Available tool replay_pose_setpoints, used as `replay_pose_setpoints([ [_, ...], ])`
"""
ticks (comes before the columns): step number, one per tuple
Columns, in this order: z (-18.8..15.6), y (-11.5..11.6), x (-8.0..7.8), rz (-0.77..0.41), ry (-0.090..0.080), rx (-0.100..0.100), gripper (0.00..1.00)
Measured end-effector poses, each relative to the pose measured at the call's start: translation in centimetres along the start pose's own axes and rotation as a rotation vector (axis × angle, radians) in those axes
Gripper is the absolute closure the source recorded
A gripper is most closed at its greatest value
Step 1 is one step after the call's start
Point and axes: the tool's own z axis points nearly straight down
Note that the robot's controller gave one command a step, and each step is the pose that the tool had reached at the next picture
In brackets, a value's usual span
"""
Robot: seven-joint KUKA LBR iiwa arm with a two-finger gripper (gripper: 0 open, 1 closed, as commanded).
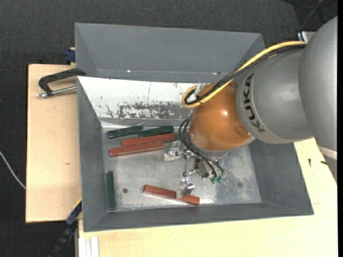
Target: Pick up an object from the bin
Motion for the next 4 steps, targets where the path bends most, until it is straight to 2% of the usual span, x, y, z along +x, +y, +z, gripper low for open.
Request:
replay_pose_setpoints([
  [1,0.0,0.0,0.0,0.0,0.0,0.0,0.0],
  [2,2.0,1.4,1.3,-0.09,0.008,0.001,1.0],
  [3,2.0,1.4,1.3,-0.09,0.008,0.001,1.0],
  [4,-10.9,1.2,0.8,-0.088,-0.006,0.0,1.0],
])
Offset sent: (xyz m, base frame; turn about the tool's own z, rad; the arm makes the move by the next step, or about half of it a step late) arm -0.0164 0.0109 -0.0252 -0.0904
